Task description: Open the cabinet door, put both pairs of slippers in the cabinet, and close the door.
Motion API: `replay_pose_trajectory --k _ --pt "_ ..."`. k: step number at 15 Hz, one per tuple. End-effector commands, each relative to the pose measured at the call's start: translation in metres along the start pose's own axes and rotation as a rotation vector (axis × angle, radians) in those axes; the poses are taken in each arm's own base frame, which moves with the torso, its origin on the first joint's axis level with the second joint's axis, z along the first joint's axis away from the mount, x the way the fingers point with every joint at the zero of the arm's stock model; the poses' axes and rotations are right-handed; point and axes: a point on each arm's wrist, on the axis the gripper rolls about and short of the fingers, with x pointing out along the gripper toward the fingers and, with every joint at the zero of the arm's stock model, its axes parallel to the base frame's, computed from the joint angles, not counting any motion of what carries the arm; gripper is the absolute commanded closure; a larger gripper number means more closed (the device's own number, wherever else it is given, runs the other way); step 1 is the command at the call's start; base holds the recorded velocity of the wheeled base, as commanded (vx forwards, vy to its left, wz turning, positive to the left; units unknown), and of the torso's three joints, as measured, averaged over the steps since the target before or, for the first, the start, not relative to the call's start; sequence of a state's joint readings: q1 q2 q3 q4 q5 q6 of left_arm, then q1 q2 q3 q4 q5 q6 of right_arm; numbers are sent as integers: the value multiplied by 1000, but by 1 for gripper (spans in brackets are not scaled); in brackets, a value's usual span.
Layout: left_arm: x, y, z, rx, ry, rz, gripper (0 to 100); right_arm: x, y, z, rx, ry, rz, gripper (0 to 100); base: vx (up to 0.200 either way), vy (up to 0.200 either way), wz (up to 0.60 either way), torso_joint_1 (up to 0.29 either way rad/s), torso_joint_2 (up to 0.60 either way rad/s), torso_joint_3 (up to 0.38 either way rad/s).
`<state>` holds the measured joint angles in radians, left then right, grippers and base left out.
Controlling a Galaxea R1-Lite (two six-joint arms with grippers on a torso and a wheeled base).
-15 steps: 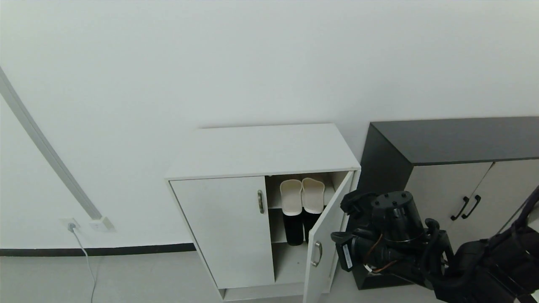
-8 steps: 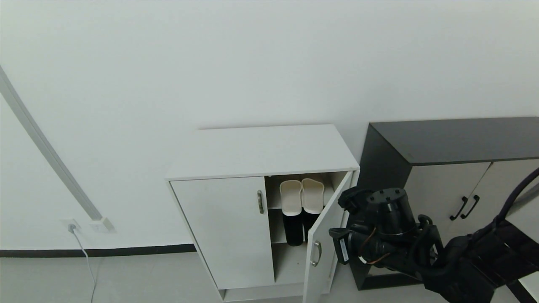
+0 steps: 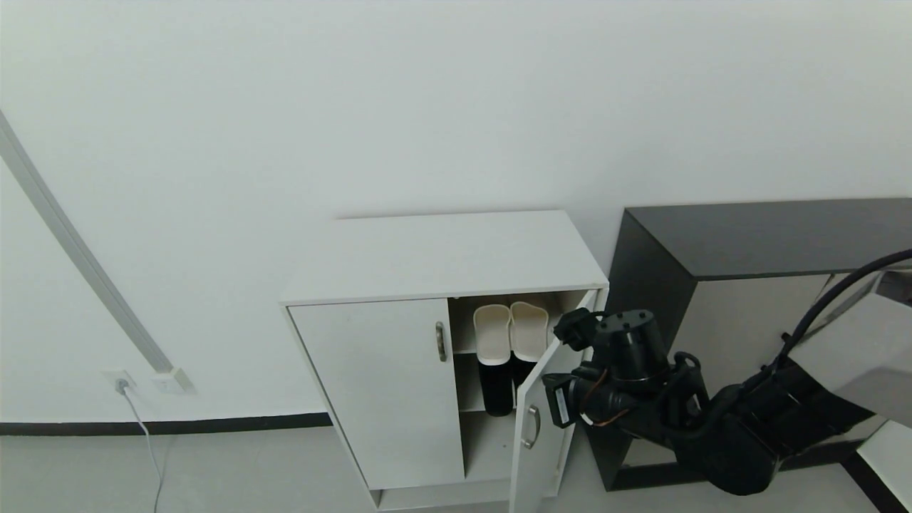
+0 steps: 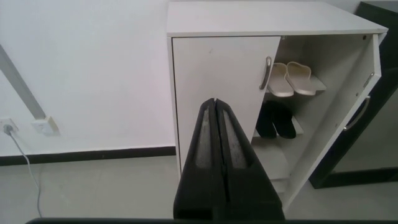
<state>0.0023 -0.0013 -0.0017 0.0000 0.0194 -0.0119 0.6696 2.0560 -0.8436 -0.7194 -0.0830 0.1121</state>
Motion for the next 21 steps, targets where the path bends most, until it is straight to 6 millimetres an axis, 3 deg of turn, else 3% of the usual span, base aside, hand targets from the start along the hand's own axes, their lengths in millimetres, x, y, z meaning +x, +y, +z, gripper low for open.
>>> replay_pose_trajectory --k 1,16,21 --pt "0 0 0 0 1 1 100 9 -2 -4 2 13 -7 100 0 0 0 0 0 0" --pt "0 0 0 0 1 0 100 67 -17 19 30 -82 -44 100 0 0 0 0 0 0" --pt "0 0 0 0 1 1 100 96 -28 22 43 -111 -65 100 0 0 0 0 0 0"
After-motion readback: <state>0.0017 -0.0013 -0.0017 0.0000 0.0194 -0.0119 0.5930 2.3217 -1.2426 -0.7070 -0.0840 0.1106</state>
